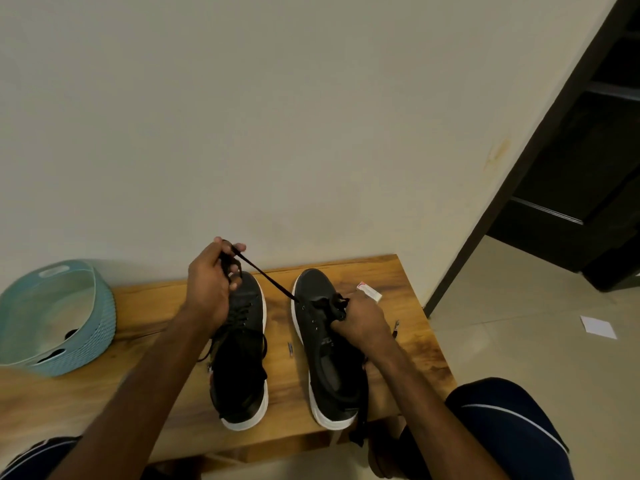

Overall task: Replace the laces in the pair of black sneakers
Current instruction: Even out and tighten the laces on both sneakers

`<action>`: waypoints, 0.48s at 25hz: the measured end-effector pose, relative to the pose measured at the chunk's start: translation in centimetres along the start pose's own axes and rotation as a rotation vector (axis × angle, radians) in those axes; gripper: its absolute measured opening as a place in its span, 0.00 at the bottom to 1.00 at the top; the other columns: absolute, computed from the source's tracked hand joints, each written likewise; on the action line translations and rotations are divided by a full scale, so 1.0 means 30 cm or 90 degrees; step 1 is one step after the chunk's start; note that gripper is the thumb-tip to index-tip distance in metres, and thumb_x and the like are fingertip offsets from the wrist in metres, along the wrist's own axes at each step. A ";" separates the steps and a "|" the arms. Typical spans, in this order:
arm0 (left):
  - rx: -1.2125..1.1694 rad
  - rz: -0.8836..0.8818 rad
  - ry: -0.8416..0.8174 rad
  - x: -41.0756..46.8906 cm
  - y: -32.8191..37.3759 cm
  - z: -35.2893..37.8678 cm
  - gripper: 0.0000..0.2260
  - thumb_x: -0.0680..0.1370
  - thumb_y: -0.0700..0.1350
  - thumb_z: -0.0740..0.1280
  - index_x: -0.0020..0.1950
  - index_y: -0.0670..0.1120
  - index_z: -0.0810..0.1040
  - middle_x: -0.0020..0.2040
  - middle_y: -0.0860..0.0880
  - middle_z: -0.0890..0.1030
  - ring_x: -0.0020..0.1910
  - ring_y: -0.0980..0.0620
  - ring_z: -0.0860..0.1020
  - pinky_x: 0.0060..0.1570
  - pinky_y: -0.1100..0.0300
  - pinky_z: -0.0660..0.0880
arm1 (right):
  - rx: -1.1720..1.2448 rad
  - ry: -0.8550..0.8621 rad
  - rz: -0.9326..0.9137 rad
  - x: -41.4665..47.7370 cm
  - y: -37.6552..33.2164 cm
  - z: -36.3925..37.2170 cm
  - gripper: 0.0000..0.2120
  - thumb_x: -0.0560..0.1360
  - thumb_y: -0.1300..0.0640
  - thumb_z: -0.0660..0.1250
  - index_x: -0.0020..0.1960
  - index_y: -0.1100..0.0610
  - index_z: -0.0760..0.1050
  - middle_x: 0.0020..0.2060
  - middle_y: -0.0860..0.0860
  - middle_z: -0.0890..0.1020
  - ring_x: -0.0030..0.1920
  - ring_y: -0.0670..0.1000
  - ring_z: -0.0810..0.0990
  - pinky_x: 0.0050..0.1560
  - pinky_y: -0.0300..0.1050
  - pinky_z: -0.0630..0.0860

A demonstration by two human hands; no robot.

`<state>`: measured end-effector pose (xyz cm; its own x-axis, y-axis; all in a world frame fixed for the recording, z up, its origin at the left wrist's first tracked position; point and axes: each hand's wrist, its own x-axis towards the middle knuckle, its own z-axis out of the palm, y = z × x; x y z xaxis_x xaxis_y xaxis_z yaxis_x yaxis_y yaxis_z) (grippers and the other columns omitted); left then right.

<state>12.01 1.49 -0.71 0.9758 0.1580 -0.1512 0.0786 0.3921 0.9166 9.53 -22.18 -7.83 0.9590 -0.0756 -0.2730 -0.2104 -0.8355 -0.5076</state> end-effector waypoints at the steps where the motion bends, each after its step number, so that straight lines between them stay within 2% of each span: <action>1: 0.141 0.034 -0.024 -0.005 -0.010 0.009 0.13 0.84 0.50 0.57 0.41 0.48 0.71 0.39 0.50 0.77 0.29 0.56 0.67 0.25 0.64 0.63 | 0.002 -0.002 -0.005 -0.006 -0.006 0.009 0.10 0.70 0.53 0.72 0.45 0.56 0.72 0.40 0.52 0.78 0.45 0.55 0.80 0.43 0.44 0.77; 3: 0.671 0.160 -0.115 -0.019 -0.090 0.025 0.12 0.83 0.54 0.58 0.46 0.49 0.72 0.37 0.51 0.76 0.32 0.55 0.72 0.30 0.61 0.68 | 0.023 0.006 -0.002 -0.013 -0.023 0.029 0.10 0.72 0.52 0.70 0.45 0.57 0.73 0.38 0.51 0.77 0.41 0.54 0.78 0.38 0.43 0.73; 4: 0.921 0.200 -0.171 -0.027 -0.154 0.030 0.11 0.83 0.55 0.59 0.51 0.49 0.73 0.41 0.52 0.78 0.37 0.53 0.76 0.33 0.58 0.71 | 0.023 0.018 0.001 -0.012 -0.030 0.035 0.11 0.73 0.51 0.68 0.47 0.58 0.74 0.38 0.51 0.78 0.40 0.53 0.78 0.37 0.42 0.72; 5: 1.075 0.193 -0.206 -0.033 -0.215 0.031 0.10 0.83 0.55 0.58 0.56 0.49 0.72 0.46 0.51 0.80 0.43 0.51 0.78 0.37 0.56 0.73 | 0.010 0.026 -0.005 -0.009 -0.032 0.043 0.12 0.74 0.49 0.66 0.49 0.59 0.75 0.39 0.52 0.78 0.39 0.53 0.77 0.37 0.43 0.72; 7: 1.144 0.159 -0.213 -0.032 -0.298 0.035 0.12 0.83 0.54 0.58 0.60 0.48 0.72 0.52 0.49 0.80 0.49 0.48 0.79 0.43 0.54 0.75 | -0.024 0.036 -0.031 -0.009 -0.037 0.048 0.14 0.75 0.49 0.63 0.53 0.60 0.75 0.40 0.53 0.79 0.40 0.55 0.78 0.37 0.44 0.73; 10: 1.119 0.183 -0.176 -0.030 -0.319 0.059 0.11 0.84 0.52 0.57 0.54 0.47 0.74 0.49 0.48 0.79 0.48 0.47 0.79 0.43 0.52 0.74 | -0.114 0.063 -0.093 -0.021 -0.044 0.075 0.17 0.78 0.53 0.61 0.62 0.62 0.68 0.48 0.58 0.81 0.47 0.59 0.81 0.42 0.48 0.74; 12: 1.057 0.172 -0.191 -0.024 -0.313 0.057 0.11 0.84 0.51 0.56 0.52 0.47 0.75 0.46 0.49 0.79 0.45 0.47 0.78 0.42 0.51 0.75 | -0.154 0.083 -0.102 -0.027 -0.041 0.099 0.15 0.80 0.56 0.59 0.64 0.62 0.65 0.51 0.59 0.82 0.49 0.60 0.82 0.45 0.51 0.77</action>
<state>10.92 -3.85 -8.58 0.9820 -0.1829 -0.0469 -0.1604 -0.9391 0.3038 8.45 -19.48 -9.41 0.9958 0.0108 -0.0907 -0.0190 -0.9467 -0.3215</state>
